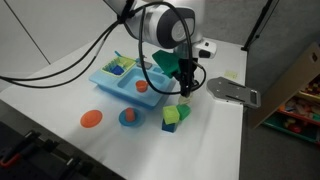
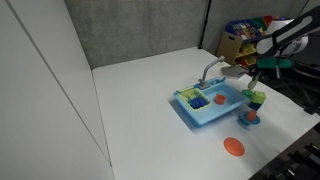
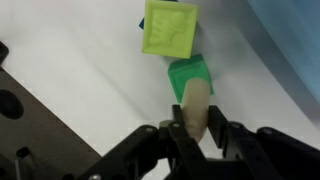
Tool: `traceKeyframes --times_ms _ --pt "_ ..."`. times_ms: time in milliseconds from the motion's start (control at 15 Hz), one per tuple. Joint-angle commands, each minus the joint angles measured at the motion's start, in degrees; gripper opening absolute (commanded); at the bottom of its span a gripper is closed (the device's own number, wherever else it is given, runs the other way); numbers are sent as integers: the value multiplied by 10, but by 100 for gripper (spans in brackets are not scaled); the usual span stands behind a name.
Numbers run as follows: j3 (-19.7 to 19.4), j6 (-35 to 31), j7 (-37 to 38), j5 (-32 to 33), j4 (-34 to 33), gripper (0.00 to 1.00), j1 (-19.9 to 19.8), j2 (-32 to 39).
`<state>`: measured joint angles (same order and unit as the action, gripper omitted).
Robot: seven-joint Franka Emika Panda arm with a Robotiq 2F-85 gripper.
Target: Put the white bottle in the sink
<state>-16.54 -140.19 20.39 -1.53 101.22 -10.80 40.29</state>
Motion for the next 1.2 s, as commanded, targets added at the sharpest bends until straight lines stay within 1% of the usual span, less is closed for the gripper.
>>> traceKeyframes --times_ms 0,333,733,1000,1067,1133 --pt "-2 12 12 3 33 10 20 -57" --pt "12 41 18 8 48 10 55 -104" --pt "48 86 22 12 82 9 102 -150" --pt "70 106 15 8 100 9 114 -172" --pt "71 93 12 5 78 9 107 -144" --pt "74 94 12 5 80 30 108 -147"
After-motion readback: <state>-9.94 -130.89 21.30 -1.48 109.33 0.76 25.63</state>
